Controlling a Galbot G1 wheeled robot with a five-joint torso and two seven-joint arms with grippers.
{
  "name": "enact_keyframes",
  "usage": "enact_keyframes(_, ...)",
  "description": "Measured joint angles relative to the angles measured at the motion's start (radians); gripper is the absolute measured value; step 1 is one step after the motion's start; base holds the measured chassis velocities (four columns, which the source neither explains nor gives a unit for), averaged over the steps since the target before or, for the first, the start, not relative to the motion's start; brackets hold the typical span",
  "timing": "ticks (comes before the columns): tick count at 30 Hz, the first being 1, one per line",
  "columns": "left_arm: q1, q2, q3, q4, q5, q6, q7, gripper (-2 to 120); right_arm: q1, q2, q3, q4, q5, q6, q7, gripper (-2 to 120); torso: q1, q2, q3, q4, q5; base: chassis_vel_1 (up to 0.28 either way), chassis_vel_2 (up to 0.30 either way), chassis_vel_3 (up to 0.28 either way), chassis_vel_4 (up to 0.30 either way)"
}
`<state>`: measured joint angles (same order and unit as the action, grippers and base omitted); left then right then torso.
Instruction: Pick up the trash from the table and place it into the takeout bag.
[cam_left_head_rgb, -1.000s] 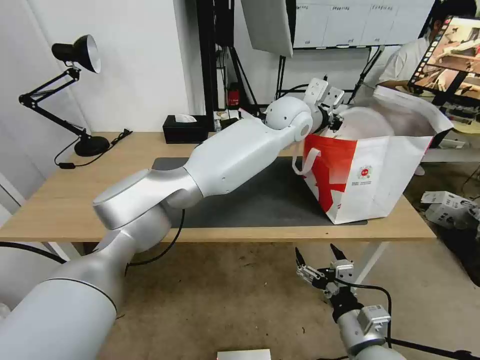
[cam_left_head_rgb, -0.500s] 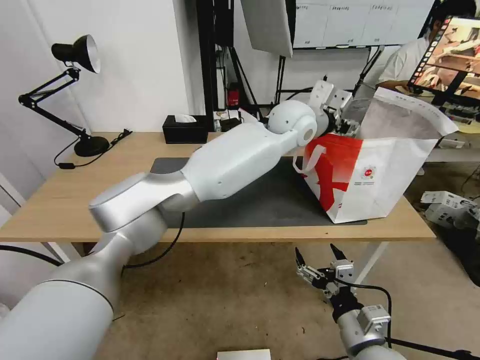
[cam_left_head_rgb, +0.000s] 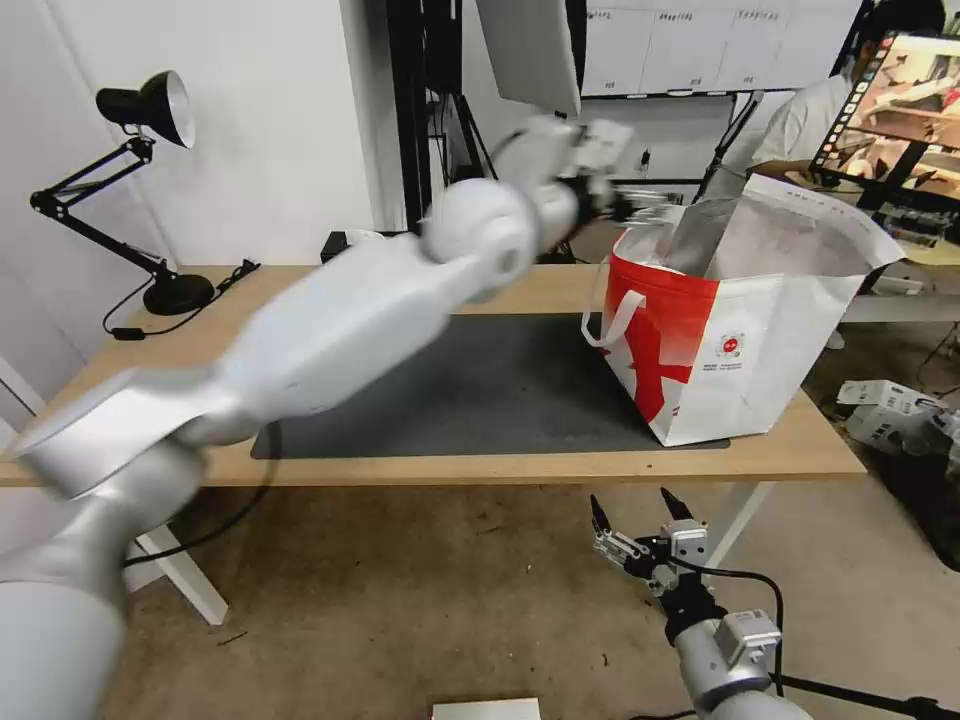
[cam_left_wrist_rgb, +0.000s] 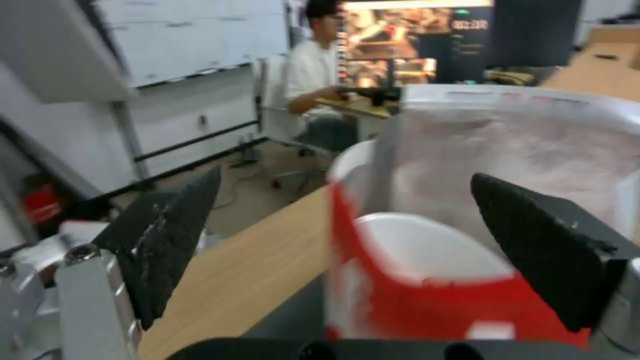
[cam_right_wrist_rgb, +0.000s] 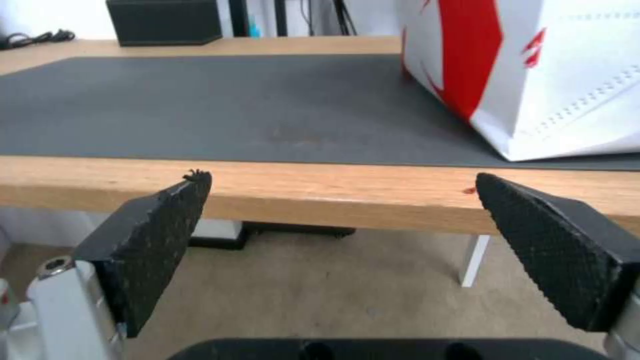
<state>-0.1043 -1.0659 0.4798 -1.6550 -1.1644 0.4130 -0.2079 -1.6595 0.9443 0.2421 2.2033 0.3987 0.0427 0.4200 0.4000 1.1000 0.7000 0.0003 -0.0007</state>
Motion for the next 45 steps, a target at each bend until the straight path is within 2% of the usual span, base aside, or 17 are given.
enact_keyframes(3,0.195,0.168,-0.146,-0.128,0.026,-0.034,-0.001,100,0.000,0.000,0.000,0.000,0.000,0.000,0.000,100,0.000,0.000,0.000,0.0000,-0.0001,0.000,0.000,0.000,0.000)
enact_keyframes(5,0.244,0.195,-0.184,-0.154,0.038,-0.043,-0.001,100,0.000,0.000,0.000,0.000,0.000,0.000,0.000,100,0.000,0.000,0.000,0.0001,-0.0001,0.000,0.000,0.000,0.000)
enact_keyframes(7,0.444,0.268,-0.353,-0.241,0.105,-0.082,0.007,100,0.000,0.000,0.000,0.000,0.000,0.000,0.000,100,0.000,0.000,0.000,-0.0003,0.0000,0.000,0.000,0.000,0.000)
enact_keyframes(9,0.507,0.283,-0.404,-0.263,0.134,-0.092,0.013,100,0.000,0.000,0.000,0.000,0.000,0.000,0.000,100,0.000,0.000,0.000,-0.0003,0.0001,0.000,0.000,0.000,0.000)
enact_keyframes(12,0.769,0.345,-0.581,-0.350,0.278,-0.163,-0.001,100,0.000,0.000,0.000,0.000,0.000,0.000,0.000,100,0.000,0.000,0.000,0.0000,0.0002,0.000,0.000,0.000,0.000)
enact_keyframes(13,0.769,0.345,-0.581,-0.350,0.278,-0.163,-0.001,100,0.000,0.000,0.000,0.000,0.000,0.000,0.000,100,0.000,0.000,0.000,0.0000,0.0002,0.000,0.000,0.000,0.000)
enact_keyframes(15,0.941,0.346,-0.682,-0.400,0.367,-0.213,-0.029,100,0.000,0.000,0.000,0.000,0.000,0.000,0.000,100,0.000,0.000,0.000,-0.0003,0.0004,0.000,0.000,0.000,0.000)
enact_keyframes(16,0.941,0.346,-0.682,-0.400,0.367,-0.213,-0.029,100,0.000,0.000,0.000,0.000,0.000,0.000,0.000,100,0.000,0.000,0.000,-0.0003,0.0004,0.000,0.000,0.000,0.000)
enact_keyframes(19,1.203,0.272,-0.845,-0.472,0.497,-0.245,-0.060,100,0.000,0.000,0.000,0.000,0.000,0.000,0.000,100,0.000,0.000,0.000,-0.0004,0.0009,0.000,0.000,0.000,0.000)
enact_keyframes(21,1.247,0.251,-0.868,-0.481,0.520,-0.250,-0.069,100,0.000,0.000,0.000,0.000,0.000,0.000,0.000,100,0.000,0.000,0.000,-0.0003,0.0004,0.000,0.000,0.000,0.000)
enact_keyframes(23,1.398,0.163,-0.938,-0.513,0.595,-0.267,-0.090,100,0.000,0.000,0.000,0.000,0.000,0.000,0.000,100,0.000,0.000,0.000,-0.0005,0.0008,0.000,0.000,0.000,0.000)
enact_keyframes(24,1.398,0.163,-0.938,-0.513,0.595,-0.267,-0.090,100,0.000,0.000,0.000,0.000,0.000,0.000,0.000,100,0.000,0.000,0.000,-0.0005,0.0008,0.000,0.000,0.000,0.000)
enact_keyframes(26,1.539,0.064,-0.984,-0.542,0.658,-0.275,-0.094,100,0.000,0.000,0.000,0.000,0.000,0.000,0.000,100,0.000,0.000,0.000,-0.0002,0.0005,0.000,0.000,0.000,0.000)
enact_keyframes(27,1.539,0.064,-0.984,-0.542,0.658,-0.275,-0.094,100,0.000,0.000,0.000,0.000,0.000,0.000,0.000,100,0.000,0.000,0.000,-0.0002,0.0005,0.000,0.000,0.000,0.000)
enact_keyframes(29,1.632,-0.004,-0.997,-0.548,0.709,-0.291,-0.089,100,0.000,0.000,0.000,0.000,0.000,0.000,0.000,100,0.000,0.000,0.000,-0.0002,0.0007,0.000,0.000,0.000,0.000)
enact_keyframes(37,1.719,-0.089,-0.999,-0.521,0.781,-0.298,-0.072,100,0.000,0.000,0.000,0.000,0.000,0.000,0.000,100,0.000,0.000,0.000,-0.0004,0.0008,0.000,0.000,0.000,0.000)
enact_keyframes(45,1.727,-0.118,-0.989,-0.485,0.800,-0.312,-0.072,100,0.000,0.000,0.000,0.000,0.000,0.000,0.000,100,0.000,0.000,0.000,-0.0005,0.0007,0.000,0.000,0.000,0.000)
